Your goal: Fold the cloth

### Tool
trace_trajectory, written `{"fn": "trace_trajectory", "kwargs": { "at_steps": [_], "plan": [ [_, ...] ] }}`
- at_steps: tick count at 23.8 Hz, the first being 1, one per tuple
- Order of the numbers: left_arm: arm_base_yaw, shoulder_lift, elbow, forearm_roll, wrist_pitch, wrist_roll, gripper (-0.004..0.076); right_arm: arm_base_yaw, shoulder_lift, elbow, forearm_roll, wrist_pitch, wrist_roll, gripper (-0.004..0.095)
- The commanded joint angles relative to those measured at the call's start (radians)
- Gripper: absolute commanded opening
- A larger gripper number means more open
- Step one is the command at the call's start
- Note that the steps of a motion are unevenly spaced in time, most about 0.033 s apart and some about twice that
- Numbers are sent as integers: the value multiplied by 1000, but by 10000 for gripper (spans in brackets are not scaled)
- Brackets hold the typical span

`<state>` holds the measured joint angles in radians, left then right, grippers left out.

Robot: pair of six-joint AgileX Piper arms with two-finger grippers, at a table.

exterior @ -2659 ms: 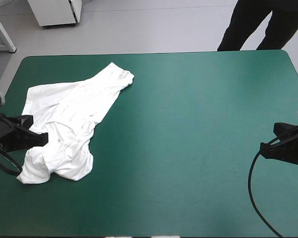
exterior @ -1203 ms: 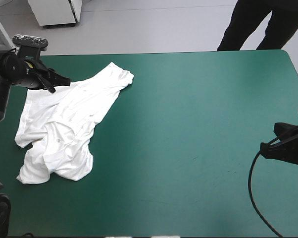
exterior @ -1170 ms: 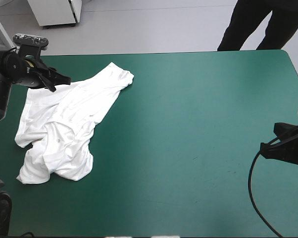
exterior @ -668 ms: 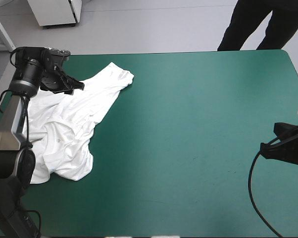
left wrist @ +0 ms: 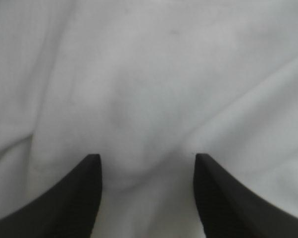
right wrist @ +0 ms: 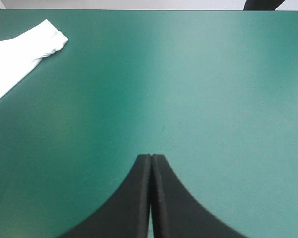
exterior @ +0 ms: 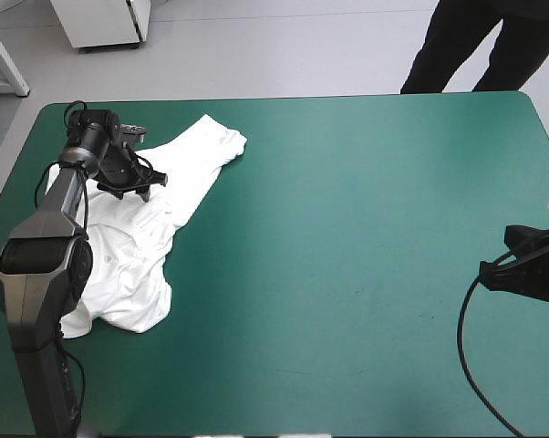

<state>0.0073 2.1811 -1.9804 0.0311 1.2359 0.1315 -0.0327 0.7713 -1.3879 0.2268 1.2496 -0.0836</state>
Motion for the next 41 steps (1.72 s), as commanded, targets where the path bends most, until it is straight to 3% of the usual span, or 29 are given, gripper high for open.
{"fn": "trace_trajectory", "kwargs": {
  "at_steps": [1, 4, 6, 11, 18, 41],
  "plan": [
    [6, -39, -32, -13, -9, -6, 410, 1, 17, -30, 5, -2, 11, -17],
    [6, -8, -32, -64, -9, 30, 388, 1, 21, -30, 5, -2, 25, -17],
    [4, 12, -32, -72, -2, 33, 315, 1, 21, -30, 5, -2, 25, -17],
    [4, 40, -32, -76, 23, 33, -21, 1, 21, -30, 12, -2, 34, -17],
    [-20, 38, -32, -230, 49, 112, -22, 1, 21, -30, 6, -2, 34, -17],
    [-922, 38, -155, -230, -4, 115, -22, 1, 21, -30, 6, -2, 25, -17]
  ]
}}
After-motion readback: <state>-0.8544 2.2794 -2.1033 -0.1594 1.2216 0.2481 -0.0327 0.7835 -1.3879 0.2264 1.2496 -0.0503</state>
